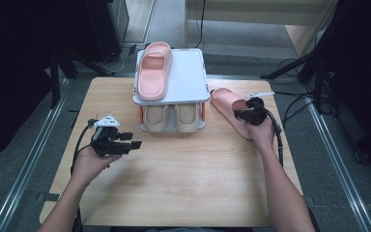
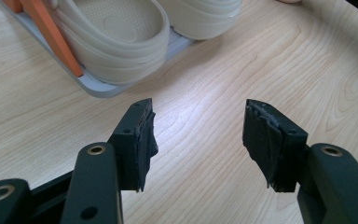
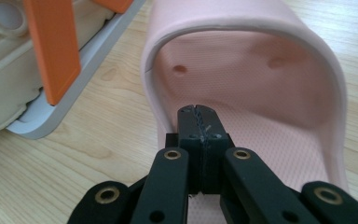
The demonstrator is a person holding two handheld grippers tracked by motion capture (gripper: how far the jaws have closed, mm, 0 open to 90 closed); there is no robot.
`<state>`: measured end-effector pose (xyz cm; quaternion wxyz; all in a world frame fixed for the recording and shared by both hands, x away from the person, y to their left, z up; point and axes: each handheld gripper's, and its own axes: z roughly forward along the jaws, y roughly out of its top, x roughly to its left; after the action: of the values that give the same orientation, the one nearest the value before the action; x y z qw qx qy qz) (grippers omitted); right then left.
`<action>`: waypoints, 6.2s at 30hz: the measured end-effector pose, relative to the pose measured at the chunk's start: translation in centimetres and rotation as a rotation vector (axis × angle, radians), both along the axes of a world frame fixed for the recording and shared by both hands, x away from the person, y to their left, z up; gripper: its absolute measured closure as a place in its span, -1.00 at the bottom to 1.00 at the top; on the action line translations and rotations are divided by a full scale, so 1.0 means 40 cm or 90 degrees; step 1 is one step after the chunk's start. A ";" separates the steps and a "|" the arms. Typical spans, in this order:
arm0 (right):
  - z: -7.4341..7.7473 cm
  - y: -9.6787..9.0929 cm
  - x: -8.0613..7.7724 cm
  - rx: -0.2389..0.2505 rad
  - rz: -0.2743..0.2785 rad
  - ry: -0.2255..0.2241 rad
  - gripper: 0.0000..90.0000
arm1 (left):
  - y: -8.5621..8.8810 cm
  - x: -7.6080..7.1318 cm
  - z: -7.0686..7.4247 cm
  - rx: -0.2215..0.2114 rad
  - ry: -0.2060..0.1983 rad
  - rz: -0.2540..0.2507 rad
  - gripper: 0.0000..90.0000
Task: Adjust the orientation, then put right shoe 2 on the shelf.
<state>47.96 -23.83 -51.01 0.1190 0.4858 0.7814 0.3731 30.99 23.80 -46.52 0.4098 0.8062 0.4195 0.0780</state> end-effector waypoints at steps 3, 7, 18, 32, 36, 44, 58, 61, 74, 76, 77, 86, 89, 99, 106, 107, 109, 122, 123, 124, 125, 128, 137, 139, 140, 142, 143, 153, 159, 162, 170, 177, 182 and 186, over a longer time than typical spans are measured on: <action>-0.001 0.015 -0.002 0.002 0.009 0.001 1.00 | 0.009 0.000 0.003 -0.008 -0.004 0.006 -0.03; -0.002 0.032 -0.004 0.015 0.014 0.007 1.00 | 0.016 0.001 0.003 -0.009 -0.003 0.009 -0.03; 0.022 0.020 -0.009 0.037 0.004 -0.010 0.94 | 0.019 0.007 0.002 -0.011 0.011 0.015 -0.04; 0.071 -0.078 -0.055 0.022 0.006 -0.049 0.45 | 0.007 0.026 0.003 -0.003 0.017 0.007 -0.04; 0.044 -0.109 -0.046 0.033 -0.026 -0.033 0.32 | 0.002 0.027 0.004 -0.001 0.012 0.003 -0.02; 0.012 -0.091 -0.027 0.029 -0.052 -0.023 0.21 | 0.006 0.031 -0.001 -0.006 0.021 0.006 0.01; -0.015 -0.073 0.001 0.017 -0.093 -0.010 0.36 | 0.013 0.021 -0.007 -0.016 0.026 0.006 0.01; -0.019 -0.071 0.007 0.011 -0.100 -0.011 0.41 | 0.017 0.013 -0.009 -0.017 0.027 0.008 0.01; -0.017 -0.073 0.022 0.029 -0.113 -0.003 0.77 | 0.050 -0.002 -0.009 -0.032 0.021 0.038 0.01; -0.015 -0.070 0.021 0.020 -0.112 -0.004 0.79 | 0.050 -0.001 -0.010 -0.034 0.022 0.039 0.01; -0.014 -0.068 0.021 0.018 -0.115 -0.003 0.80 | 0.050 -0.001 -0.010 -0.034 0.022 0.039 0.01; -0.001 -0.058 0.018 0.022 -0.131 0.011 0.88 | 0.054 0.001 -0.014 -0.032 0.028 0.038 0.01; 0.002 -0.055 0.017 0.021 -0.130 0.015 0.89 | 0.054 0.002 -0.015 -0.032 0.029 0.037 0.01; 0.021 -0.052 0.010 0.024 -0.129 0.015 0.91 | 0.047 0.006 -0.017 -0.028 0.032 0.033 0.01; 0.043 -0.043 0.006 0.014 -0.130 0.028 0.91 | 0.046 0.005 -0.016 -0.030 0.032 0.034 0.00; 0.047 -0.041 0.007 0.005 -0.128 0.026 0.91 | 0.048 0.006 -0.016 -0.032 0.033 0.035 0.00; 0.057 -0.041 0.005 0.001 -0.130 0.031 0.90 | 0.048 0.007 -0.016 -0.035 0.035 0.037 -0.01; 0.159 -0.041 0.006 0.003 -0.147 0.015 0.90 | 0.033 0.013 -0.020 -0.031 0.040 0.032 -0.02; 0.168 -0.039 0.009 0.003 -0.146 0.019 0.89 | 0.033 0.014 -0.020 -0.030 0.041 0.031 -0.02; 0.177 -0.034 0.010 -0.001 -0.146 0.021 0.89 | 0.032 0.014 -0.020 -0.029 0.041 0.031 -0.02; 0.185 -0.030 0.012 -0.007 -0.144 0.016 0.89 | 0.031 0.014 -0.020 -0.029 0.042 0.031 -0.02; 0.209 -0.019 0.016 -0.013 -0.143 0.013 0.89 | 0.030 0.016 -0.021 -0.032 0.050 0.028 -0.05; 0.291 0.011 0.045 -0.037 -0.140 0.007 0.89 | 0.030 0.021 -0.021 -0.038 0.055 0.029 -0.06; 0.310 0.020 0.048 -0.036 -0.140 0.005 0.89 | 0.028 0.022 -0.021 -0.038 0.055 0.027 -0.06; 0.319 0.024 0.051 -0.036 -0.137 0.001 0.89 | 0.028 0.023 -0.022 -0.040 0.055 0.026 -0.05; 0.338 0.033 0.061 -0.042 -0.136 0.002 0.89 | 0.027 0.026 -0.023 -0.039 0.055 0.024 -0.05; 0.348 0.037 0.065 -0.045 -0.139 0.001 0.89 | 0.026 0.026 -0.022 -0.038 0.055 0.023 -0.05; 0.446 0.093 0.093 -0.040 -0.135 -0.015 0.88 | 0.020 0.033 -0.020 -0.041 0.051 0.016 -0.04; 0.469 0.161 0.111 -0.056 -0.123 -0.016 0.88 | 0.012 0.035 -0.021 -0.036 0.047 0.006 -0.04; 0.466 0.202 0.126 -0.067 -0.116 -0.014 0.88 | 0.006 0.040 -0.021 -0.034 0.048 -0.002 -0.04; 0.458 0.306 0.156 -0.077 -0.109 -0.014 0.87 | -0.012 0.047 -0.022 -0.021 0.048 -0.031 -0.03; 0.449 0.360 0.161 -0.070 -0.117 -0.018 0.85 | -0.014 0.047 -0.020 -0.020 0.043 -0.035 -0.03; 0.444 0.381 0.158 -0.059 -0.112 -0.014 0.81 | -0.013 0.049 -0.021 -0.020 0.047 -0.033 -0.03; 0.436 0.388 0.144 -0.045 -0.096 -0.012 0.76 | -0.012 0.048 -0.020 -0.022 0.040 -0.034 -0.03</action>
<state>53.73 -8.30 -33.56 0.1717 0.5353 0.7540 0.3398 32.89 23.34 -47.30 0.4121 0.8121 0.4116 0.0343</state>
